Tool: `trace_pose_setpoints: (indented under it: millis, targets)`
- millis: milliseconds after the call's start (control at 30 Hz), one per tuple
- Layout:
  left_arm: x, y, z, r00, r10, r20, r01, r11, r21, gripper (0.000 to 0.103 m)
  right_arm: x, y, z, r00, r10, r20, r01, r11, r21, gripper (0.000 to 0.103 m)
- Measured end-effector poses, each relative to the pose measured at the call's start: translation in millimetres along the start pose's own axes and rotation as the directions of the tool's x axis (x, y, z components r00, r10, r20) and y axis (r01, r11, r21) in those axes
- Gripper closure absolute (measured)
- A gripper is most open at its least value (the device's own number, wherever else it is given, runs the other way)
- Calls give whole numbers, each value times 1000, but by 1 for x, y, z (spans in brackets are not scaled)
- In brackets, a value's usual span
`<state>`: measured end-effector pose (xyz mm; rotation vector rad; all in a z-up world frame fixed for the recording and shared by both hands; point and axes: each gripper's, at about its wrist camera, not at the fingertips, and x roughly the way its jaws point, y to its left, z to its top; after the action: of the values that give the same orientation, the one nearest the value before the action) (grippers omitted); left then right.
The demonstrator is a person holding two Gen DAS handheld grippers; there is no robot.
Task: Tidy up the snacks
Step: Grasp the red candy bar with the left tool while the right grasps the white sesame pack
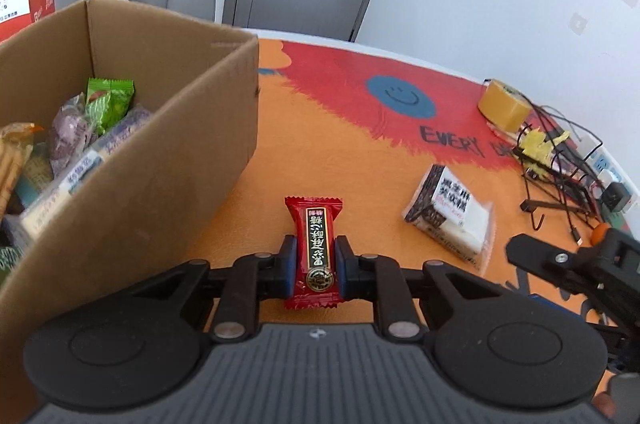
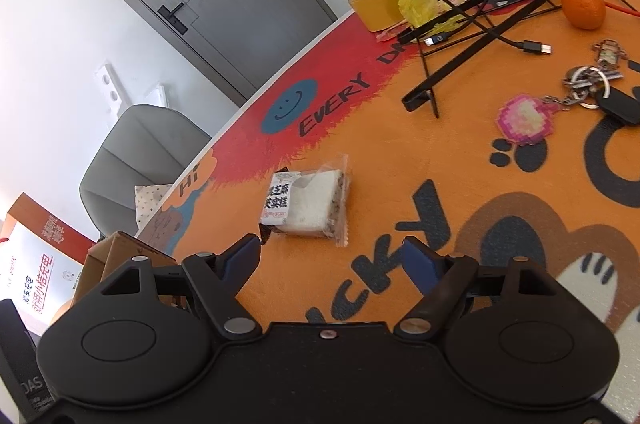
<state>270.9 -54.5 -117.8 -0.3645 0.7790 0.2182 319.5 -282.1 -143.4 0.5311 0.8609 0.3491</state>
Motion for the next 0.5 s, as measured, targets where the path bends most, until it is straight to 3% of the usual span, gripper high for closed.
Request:
trace_pose_setpoints:
  millis: [500]
  targets:
    - [-5,-7,29,996,-74,45,75,997,-20,85,32,18,19,999,-51,-10,50,998,-38,22]
